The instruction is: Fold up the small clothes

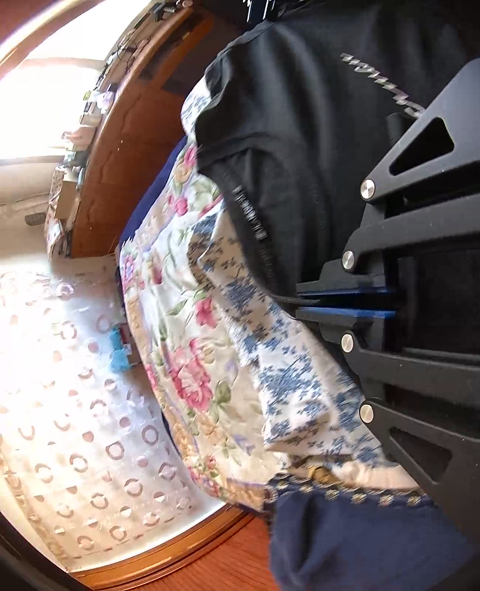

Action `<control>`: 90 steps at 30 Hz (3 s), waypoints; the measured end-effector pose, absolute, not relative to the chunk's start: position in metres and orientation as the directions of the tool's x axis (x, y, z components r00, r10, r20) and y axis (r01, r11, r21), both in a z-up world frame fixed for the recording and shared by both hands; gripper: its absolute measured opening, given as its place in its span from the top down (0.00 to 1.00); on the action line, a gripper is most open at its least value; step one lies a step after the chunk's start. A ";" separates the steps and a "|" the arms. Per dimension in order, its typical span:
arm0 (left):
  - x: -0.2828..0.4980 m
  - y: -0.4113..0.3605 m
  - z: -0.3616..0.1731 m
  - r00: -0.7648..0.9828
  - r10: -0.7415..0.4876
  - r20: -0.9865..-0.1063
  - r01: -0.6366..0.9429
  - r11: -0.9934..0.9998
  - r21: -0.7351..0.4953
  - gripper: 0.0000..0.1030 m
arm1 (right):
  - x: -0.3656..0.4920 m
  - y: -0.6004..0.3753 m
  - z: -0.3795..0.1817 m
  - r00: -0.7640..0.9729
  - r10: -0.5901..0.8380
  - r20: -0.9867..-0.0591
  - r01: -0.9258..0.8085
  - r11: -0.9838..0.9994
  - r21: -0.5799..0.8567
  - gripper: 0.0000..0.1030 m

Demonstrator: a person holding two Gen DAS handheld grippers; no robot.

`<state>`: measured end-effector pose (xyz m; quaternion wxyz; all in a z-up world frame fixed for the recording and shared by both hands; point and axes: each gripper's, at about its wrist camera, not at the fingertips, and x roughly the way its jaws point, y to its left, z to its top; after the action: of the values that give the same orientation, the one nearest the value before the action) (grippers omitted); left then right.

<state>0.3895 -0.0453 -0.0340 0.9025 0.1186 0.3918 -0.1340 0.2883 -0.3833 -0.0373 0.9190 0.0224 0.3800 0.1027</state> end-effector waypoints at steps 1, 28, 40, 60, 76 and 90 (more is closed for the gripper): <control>0.391 -0.046 -0.034 0.663 -0.135 -0.736 0.325 0.938 0.121 0.93 | 0.288 -0.384 -0.037 0.690 0.205 -0.694 -0.167 0.978 0.122 0.45; 0.293 -0.125 -0.064 0.469 -0.396 -0.790 0.622 0.783 -0.023 0.20 | 0.286 -0.417 -0.034 0.634 0.340 -0.695 -0.103 0.927 0.360 0.94; 0.290 -0.126 -0.068 0.491 -0.387 -0.781 0.625 0.781 0.006 0.16 | 0.253 -0.368 0.021 0.756 0.206 -0.621 -0.153 0.979 0.138 0.96; 0.289 -0.126 -0.069 0.493 -0.388 -0.779 0.625 0.780 0.007 0.16 | 0.239 -0.302 -0.015 0.654 0.235 -0.719 -0.245 0.965 0.092 0.79; 0.288 -0.126 -0.068 0.496 -0.390 -0.776 0.624 0.782 0.006 0.16 | 0.257 -0.378 -0.053 0.656 0.139 -0.742 0.011 0.981 0.193 0.52; 0.255 -0.070 0.014 0.625 -0.470 -0.623 0.593 0.805 -0.012 0.16 | 0.267 -0.372 0.014 0.749 0.271 -0.605 -0.213 0.963 0.167 0.97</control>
<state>0.2547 -0.0702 0.0139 0.8962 0.0975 0.3150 -0.2967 0.2673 -0.3715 0.0142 0.9341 0.0435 0.3298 0.1296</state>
